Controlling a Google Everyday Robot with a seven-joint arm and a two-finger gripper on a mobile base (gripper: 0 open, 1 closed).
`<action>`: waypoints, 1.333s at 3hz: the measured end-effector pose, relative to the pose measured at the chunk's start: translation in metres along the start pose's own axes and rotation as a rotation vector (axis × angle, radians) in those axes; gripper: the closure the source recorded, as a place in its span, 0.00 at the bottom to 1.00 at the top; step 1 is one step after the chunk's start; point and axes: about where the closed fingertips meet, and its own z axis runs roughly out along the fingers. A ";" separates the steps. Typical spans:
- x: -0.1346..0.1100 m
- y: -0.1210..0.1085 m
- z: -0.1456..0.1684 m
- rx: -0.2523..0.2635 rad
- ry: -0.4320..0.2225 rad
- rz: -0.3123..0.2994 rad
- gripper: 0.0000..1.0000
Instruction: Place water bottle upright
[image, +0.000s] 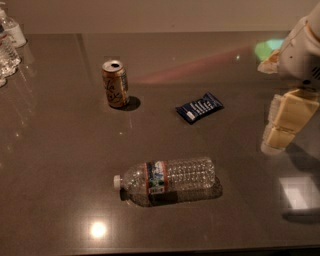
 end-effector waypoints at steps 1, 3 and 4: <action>-0.032 0.022 0.018 -0.064 -0.014 -0.053 0.00; -0.093 0.070 0.054 -0.160 -0.032 -0.173 0.00; -0.116 0.094 0.069 -0.183 -0.010 -0.234 0.00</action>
Offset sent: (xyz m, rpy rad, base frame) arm -0.0405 0.1234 -0.0608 0.0301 0.1790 0.2277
